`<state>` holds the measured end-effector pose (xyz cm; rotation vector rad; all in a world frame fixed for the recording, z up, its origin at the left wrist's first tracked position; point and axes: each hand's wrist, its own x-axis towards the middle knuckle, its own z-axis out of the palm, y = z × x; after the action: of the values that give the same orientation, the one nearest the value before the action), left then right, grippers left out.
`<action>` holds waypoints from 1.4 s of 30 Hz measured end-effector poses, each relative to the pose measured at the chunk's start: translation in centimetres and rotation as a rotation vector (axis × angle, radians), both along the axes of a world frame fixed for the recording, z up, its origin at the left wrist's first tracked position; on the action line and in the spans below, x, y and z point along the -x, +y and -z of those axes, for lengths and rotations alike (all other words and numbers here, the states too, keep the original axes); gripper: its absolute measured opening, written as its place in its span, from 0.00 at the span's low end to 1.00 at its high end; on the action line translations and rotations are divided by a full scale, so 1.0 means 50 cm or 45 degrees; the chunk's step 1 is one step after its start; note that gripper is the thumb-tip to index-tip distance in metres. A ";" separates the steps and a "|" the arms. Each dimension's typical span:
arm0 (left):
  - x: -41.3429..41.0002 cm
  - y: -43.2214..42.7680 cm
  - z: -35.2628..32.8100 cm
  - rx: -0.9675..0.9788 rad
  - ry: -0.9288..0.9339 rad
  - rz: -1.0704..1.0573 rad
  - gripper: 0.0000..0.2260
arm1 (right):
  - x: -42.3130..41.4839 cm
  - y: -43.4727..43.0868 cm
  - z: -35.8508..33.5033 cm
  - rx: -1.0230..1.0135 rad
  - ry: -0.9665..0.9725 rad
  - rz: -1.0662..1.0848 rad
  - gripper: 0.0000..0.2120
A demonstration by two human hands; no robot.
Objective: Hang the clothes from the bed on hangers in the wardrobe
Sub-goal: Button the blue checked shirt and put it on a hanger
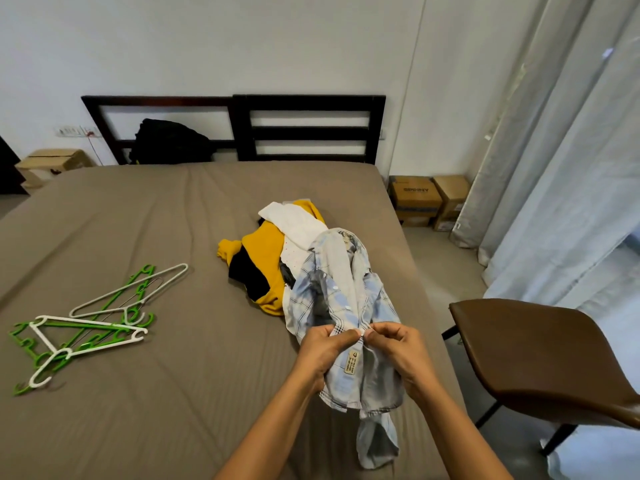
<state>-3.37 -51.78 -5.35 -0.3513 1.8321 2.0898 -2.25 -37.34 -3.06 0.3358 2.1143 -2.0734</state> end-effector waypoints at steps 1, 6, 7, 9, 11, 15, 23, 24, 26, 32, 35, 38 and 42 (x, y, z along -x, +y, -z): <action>-0.002 0.001 0.001 0.005 0.006 -0.004 0.03 | -0.001 0.000 0.001 -0.033 -0.011 -0.004 0.03; -0.009 0.006 0.018 0.028 -0.019 -0.089 0.09 | -0.004 -0.004 0.016 -0.267 0.054 0.006 0.03; -0.009 0.007 0.021 0.040 -0.028 -0.123 0.10 | -0.007 -0.008 0.018 -0.310 0.099 0.016 0.03; -0.013 0.010 0.025 0.058 -0.033 -0.171 0.09 | -0.014 -0.014 0.021 -0.356 0.167 0.026 0.03; -0.018 0.009 0.027 0.060 -0.043 -0.184 0.08 | -0.020 -0.017 0.022 -0.348 0.171 0.008 0.03; -0.024 -0.001 0.031 0.003 -0.075 -0.144 0.09 | -0.024 -0.009 0.026 -0.288 0.054 -0.036 0.03; -0.035 -0.005 0.030 -0.030 -0.095 -0.090 0.08 | -0.041 -0.017 0.033 -0.185 -0.005 -0.002 0.03; -0.036 -0.006 0.032 -0.023 -0.097 -0.086 0.08 | -0.042 -0.016 0.034 -0.171 -0.006 -0.012 0.03; -0.038 -0.005 0.033 -0.011 -0.105 -0.092 0.08 | -0.044 -0.016 0.037 -0.202 0.023 -0.022 0.02; -0.037 0.001 0.033 -0.006 -0.121 -0.112 0.09 | -0.059 -0.028 0.045 -0.575 0.338 0.059 0.03; -0.038 0.000 0.036 0.042 -0.086 -0.083 0.09 | -0.068 -0.032 0.048 -0.831 0.574 0.031 0.01; -0.038 -0.004 0.036 0.170 -0.023 -0.079 0.16 | -0.066 -0.030 0.046 -0.851 0.589 -0.028 0.04; -0.035 -0.004 0.038 0.403 0.143 -0.085 0.21 | -0.050 -0.014 0.046 -0.472 0.263 -0.006 0.09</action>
<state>-1.61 -51.98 -7.25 -0.3832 2.2529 1.8929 0.25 -38.03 -5.36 0.1647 2.6203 -1.7711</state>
